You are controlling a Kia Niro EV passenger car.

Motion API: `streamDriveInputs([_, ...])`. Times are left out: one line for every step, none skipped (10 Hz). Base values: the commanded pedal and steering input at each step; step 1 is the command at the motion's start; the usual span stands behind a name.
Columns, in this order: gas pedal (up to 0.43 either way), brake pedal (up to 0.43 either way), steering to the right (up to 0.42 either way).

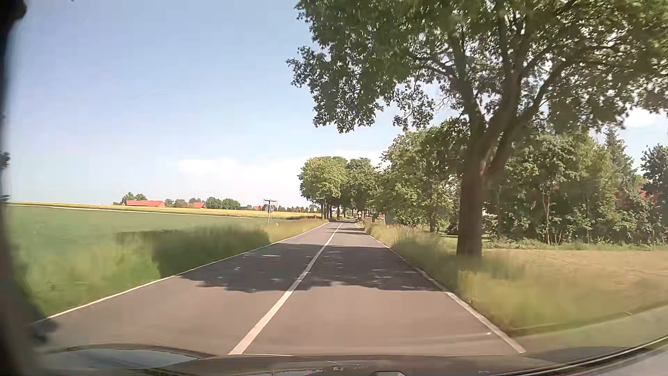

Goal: Follow the waypoints while adhering to traffic rules and regulations

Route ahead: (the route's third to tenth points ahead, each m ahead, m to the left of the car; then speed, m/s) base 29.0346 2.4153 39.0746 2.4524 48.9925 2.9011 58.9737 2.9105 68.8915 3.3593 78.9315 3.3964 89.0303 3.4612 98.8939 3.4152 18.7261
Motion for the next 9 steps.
streamDriveInputs([0.067,0.000,-0.005])
streamDriveInputs([0.067,0.000,-0.003])
streamDriveInputs([0.067,0.000,-0.003])
streamDriveInputs([0.067,0.000,-0.003])
streamDriveInputs([0.067,0.000,-0.004])
streamDriveInputs([0.059,0.000,-0.004])
streamDriveInputs([0.059,0.000,-0.004])
streamDriveInputs([0.047,0.000,-0.004])
streamDriveInputs([0.028,0.000,-0.003])
